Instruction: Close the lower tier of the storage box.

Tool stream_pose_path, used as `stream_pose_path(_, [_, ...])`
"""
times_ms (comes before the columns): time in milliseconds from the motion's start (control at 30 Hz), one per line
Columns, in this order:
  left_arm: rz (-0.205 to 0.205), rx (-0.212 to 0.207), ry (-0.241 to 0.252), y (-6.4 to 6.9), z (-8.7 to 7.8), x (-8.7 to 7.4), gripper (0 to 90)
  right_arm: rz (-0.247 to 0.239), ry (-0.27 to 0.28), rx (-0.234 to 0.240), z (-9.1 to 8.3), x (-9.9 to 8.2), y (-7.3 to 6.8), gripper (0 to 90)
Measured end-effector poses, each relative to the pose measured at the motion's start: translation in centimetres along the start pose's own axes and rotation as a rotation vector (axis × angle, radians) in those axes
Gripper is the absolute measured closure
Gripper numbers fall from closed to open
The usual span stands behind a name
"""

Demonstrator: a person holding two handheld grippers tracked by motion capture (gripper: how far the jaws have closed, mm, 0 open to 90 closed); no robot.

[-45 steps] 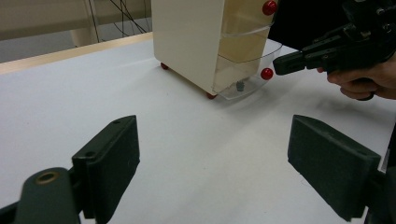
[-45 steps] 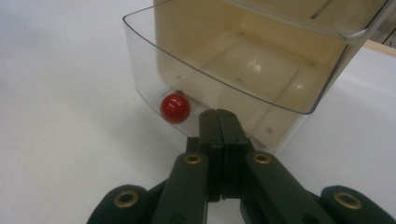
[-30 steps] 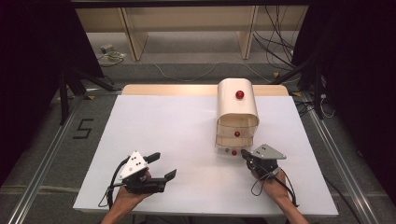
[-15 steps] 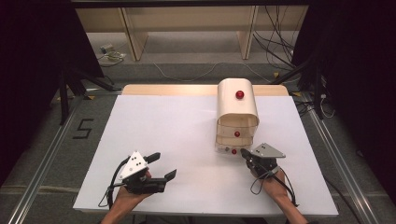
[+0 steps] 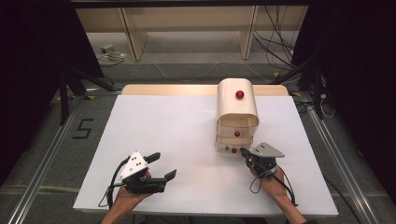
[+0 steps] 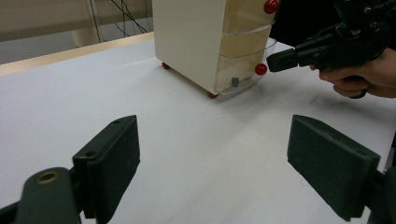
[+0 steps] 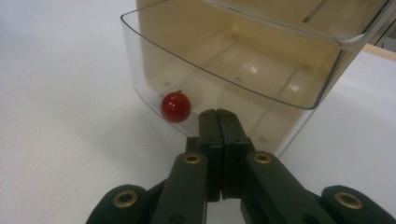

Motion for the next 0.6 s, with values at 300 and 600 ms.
stream_pose_path(300, [0.0, 0.0, 0.0, 0.02, 0.04, -0.02, 16.9, -0.003, 0.001, -0.006, 0.12, 0.02, 0.08, 89.9])
stream_pose_path(600, [0.0, 0.0, 0.0, 0.01, 0.03, -0.02, 16.9, 0.0, -0.003, -0.012, 0.3, 0.01, 0.12, 89.8])
Point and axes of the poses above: each handheld gripper's, and its own axes: z roughly forward along the jaws, x roughly out of its top, y roughly to its right, the point moved 4 cm from there along z, roughly forward along the jaws, and after that the axes turned 8 degrees about x, right-handed, at the moved point
